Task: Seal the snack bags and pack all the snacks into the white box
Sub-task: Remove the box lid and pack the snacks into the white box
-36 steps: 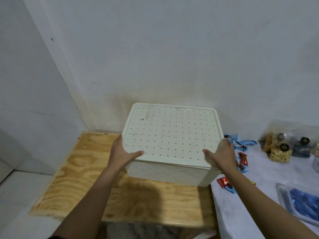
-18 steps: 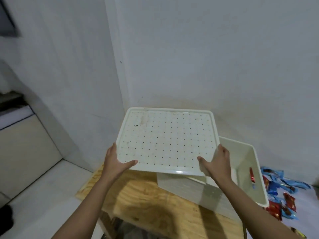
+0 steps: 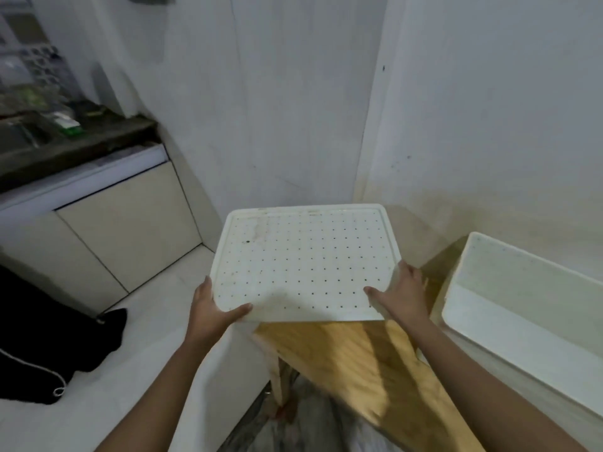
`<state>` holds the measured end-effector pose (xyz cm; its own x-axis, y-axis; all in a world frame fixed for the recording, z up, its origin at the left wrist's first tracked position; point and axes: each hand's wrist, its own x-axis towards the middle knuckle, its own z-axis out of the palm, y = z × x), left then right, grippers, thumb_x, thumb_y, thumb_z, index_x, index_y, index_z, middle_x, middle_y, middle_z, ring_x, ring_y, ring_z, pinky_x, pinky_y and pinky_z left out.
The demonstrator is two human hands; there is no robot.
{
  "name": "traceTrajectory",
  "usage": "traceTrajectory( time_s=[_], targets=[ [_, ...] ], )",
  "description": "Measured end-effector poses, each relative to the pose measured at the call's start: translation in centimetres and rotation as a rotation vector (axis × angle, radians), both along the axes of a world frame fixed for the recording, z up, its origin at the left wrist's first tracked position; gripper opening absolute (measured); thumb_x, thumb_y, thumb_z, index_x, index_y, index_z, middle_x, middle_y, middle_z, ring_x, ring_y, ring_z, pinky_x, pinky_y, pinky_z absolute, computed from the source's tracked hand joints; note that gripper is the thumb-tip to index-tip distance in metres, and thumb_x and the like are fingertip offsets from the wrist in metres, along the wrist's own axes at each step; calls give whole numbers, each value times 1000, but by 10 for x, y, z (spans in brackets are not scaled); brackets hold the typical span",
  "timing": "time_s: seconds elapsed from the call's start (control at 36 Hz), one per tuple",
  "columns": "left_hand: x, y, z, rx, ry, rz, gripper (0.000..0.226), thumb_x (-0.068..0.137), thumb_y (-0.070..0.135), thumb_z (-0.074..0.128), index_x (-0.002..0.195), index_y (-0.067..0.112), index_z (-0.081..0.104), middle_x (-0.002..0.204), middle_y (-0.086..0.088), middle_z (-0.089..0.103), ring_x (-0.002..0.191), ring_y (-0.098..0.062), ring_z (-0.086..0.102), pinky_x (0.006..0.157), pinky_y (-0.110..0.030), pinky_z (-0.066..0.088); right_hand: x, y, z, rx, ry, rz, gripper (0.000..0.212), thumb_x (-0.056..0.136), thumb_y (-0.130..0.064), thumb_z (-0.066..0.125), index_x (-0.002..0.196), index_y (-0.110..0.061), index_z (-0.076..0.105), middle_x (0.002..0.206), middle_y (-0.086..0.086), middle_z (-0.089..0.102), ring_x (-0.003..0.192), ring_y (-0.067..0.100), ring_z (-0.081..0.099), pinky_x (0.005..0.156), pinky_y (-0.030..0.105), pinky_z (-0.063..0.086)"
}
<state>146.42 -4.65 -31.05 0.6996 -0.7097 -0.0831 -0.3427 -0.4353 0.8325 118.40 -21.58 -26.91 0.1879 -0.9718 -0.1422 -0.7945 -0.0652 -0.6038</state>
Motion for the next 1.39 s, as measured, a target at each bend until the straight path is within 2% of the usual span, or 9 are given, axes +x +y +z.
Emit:
traceTrajectory(
  time_s=[0.17, 0.33, 0.44, 0.56, 0.72, 0.83, 1.0, 1.19, 1.39],
  targets=[
    [29, -2, -44, 101, -31, -66, 100, 39, 73, 69, 116, 15, 43, 110, -1, 47, 101, -20, 48, 78, -35, 46, 20, 1, -33, 106, 72, -38, 92, 76, -40, 73, 144, -8, 20, 152, 11, 19, 136, 29, 31, 106, 37, 34],
    [24, -17, -87, 153, 22, -140, 88, 44, 63, 76, 112, 17, 45, 110, -5, 50, 100, -21, 49, 80, -38, 51, 11, 3, -67, 246, 165, -70, 85, 80, -38, 70, 141, -5, 21, 148, 16, 23, 135, 31, 30, 107, 37, 31],
    [13, -24, -109, 174, 35, -176, 89, 55, 42, 87, 125, 14, 39, 118, -7, 46, 105, -19, 44, 86, -36, 49, 2, 4, -85, 314, 128, -145, 93, 77, -36, 72, 145, -9, 14, 150, 13, 19, 134, 35, 30, 107, 43, 34],
    [10, -31, -125, 188, 44, -229, 95, 56, 42, 86, 131, 16, 33, 122, -5, 43, 107, -17, 43, 88, -35, 49, -2, 4, -96, 340, 152, -173, 92, 76, -31, 71, 143, -6, 14, 148, 15, 22, 132, 34, 32, 105, 42, 35],
    [4, -40, -129, 174, 62, -273, 107, 62, 39, 84, 143, 13, 19, 138, -9, 34, 125, -24, 38, 102, -44, 43, -5, 3, -99, 352, 243, -190, 57, 83, -21, 62, 124, 11, 39, 135, 25, 38, 129, 38, 33, 107, 41, 31],
    [1, -43, -127, 204, 79, -290, 110, 66, 39, 81, 147, 13, 10, 146, -9, 26, 133, -26, 32, 107, -46, 39, -9, 6, -105, 390, 200, -240, 61, 82, -20, 66, 126, 9, 35, 134, 25, 37, 126, 37, 35, 106, 41, 33],
    [6, -46, -109, 310, -57, -347, 100, 72, 45, 74, 145, 9, 15, 148, -11, 25, 135, -28, 29, 107, -48, 37, -7, 11, -100, 381, 79, -261, 92, 78, -25, 72, 143, 1, 13, 147, 20, 24, 133, 36, 31, 106, 43, 34],
    [-11, -56, -33, 312, -326, -412, 76, 78, 48, 66, 133, 6, 36, 139, -12, 40, 129, -26, 37, 105, -40, 39, -4, 14, -48, 298, 143, 21, 70, 88, -23, 59, 144, -3, 22, 146, 15, 32, 130, 30, 39, 95, 31, 39],
    [-72, -72, 62, 233, -443, -512, 87, 76, 54, 66, 141, 9, 29, 150, -7, 30, 139, -23, 25, 108, -35, 31, -40, 32, 39, 66, 110, 170, 65, 90, -26, 56, 144, -11, 24, 150, 9, 29, 135, 26, 34, 106, 34, 34]
  ],
)
